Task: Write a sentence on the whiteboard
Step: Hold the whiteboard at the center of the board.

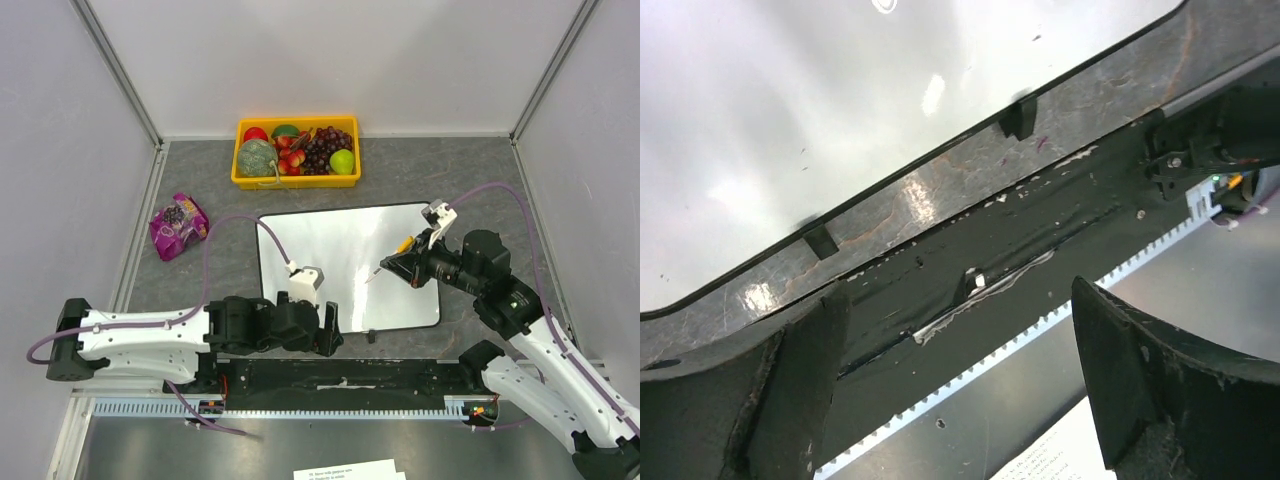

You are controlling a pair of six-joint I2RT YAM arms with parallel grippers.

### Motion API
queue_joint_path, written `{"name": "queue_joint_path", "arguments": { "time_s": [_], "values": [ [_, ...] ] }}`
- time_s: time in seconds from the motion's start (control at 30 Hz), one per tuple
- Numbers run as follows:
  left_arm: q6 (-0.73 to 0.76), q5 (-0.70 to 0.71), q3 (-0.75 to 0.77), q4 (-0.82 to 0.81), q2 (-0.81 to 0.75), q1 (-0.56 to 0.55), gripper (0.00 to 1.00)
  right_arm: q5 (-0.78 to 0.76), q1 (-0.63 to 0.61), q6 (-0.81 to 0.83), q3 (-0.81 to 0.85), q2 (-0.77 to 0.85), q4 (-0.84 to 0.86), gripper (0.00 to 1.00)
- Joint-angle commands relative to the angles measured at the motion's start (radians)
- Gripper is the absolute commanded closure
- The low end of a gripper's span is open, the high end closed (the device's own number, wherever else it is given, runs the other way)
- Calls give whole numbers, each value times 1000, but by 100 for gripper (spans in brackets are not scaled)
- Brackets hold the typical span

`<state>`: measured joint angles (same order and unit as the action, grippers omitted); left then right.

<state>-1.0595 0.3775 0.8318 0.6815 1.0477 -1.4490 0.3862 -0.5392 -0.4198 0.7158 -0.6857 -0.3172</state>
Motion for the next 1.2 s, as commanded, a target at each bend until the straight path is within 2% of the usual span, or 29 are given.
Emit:
{"name": "queue_joint_path", "arguments": {
  "time_s": [0.0,0.2,0.43,0.63,0.93,1.03,1.17],
  "values": [
    [138,-80,-8,-109,-41,50,5,-9,1,-2,17,20,9,100],
    [237,-219,-40,-223,-37,169,5,-17,1,-5,10,26,4,100],
    [386,-373,-11,-281,-38,395,5,-26,1,-8,10,34,3,100],
    [483,-570,6,-324,-20,584,4,-32,-1,-13,10,34,1,100],
    [559,-765,13,-385,-6,857,4,-46,2,-13,16,18,4,100],
    [572,-837,35,-376,-15,950,4,-41,2,-13,28,11,4,100],
    [634,-862,131,-280,-3,1050,4,-41,1,-7,42,-9,9,100]
  ]
}}
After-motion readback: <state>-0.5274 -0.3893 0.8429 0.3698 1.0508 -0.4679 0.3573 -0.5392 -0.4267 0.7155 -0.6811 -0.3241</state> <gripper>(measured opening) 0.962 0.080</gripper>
